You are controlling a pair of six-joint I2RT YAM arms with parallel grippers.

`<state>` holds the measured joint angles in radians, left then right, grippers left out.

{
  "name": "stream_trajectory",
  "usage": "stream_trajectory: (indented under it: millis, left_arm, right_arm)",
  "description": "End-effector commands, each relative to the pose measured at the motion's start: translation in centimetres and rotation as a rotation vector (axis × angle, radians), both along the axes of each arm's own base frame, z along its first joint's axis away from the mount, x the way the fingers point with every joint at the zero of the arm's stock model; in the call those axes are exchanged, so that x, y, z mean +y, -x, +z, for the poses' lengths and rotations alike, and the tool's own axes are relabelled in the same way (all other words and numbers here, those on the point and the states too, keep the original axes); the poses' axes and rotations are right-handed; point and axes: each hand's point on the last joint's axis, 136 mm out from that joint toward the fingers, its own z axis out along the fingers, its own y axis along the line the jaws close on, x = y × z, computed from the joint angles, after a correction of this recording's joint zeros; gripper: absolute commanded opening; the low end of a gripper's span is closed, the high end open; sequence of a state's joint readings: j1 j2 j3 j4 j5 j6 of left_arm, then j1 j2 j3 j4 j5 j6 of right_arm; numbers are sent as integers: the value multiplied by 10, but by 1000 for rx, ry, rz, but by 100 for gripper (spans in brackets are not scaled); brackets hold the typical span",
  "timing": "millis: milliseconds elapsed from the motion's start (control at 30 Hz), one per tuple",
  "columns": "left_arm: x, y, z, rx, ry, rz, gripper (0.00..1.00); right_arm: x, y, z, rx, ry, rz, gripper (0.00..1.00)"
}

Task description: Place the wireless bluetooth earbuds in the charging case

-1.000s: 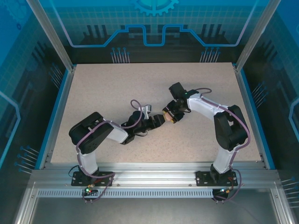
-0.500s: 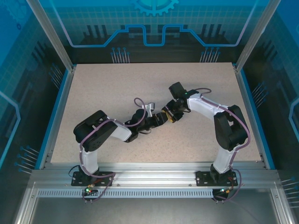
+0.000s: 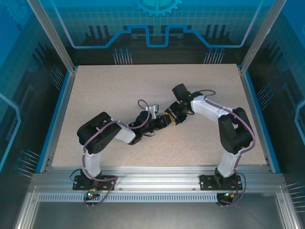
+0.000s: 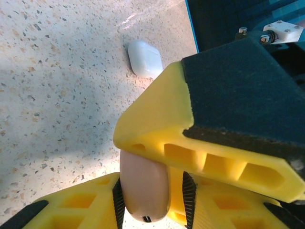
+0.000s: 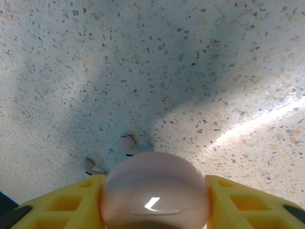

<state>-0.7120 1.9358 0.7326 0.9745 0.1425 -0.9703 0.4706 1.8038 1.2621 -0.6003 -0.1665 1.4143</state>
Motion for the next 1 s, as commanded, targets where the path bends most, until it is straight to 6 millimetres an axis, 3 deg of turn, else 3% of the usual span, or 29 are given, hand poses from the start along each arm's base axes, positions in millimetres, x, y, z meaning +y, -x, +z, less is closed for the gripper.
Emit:
stream_trajectory:
  millis: [0, 300, 567, 767, 967]
  left_arm:
    - [-9, -6, 10, -35, 21, 6, 38]
    - [-8, -10, 8, -40, 13, 20, 34]
    - [-5, -16, 9, -43, 35, 61, 24]
    - [-1, -20, 11, -45, 54, 106, 33]
    - [0, -23, 11, -44, 63, 126, 33]
  right_arm:
    - [2, 5, 2, 11, -23, -1, 49]
    - [3, 6, 3, 9, -29, 3, 48]
    - [2, 7, 3, 11, -28, 1, 48]
    - [2, 7, 3, 11, -28, 1, 48]
    - [2, 5, 3, 12, -28, 0, 48]
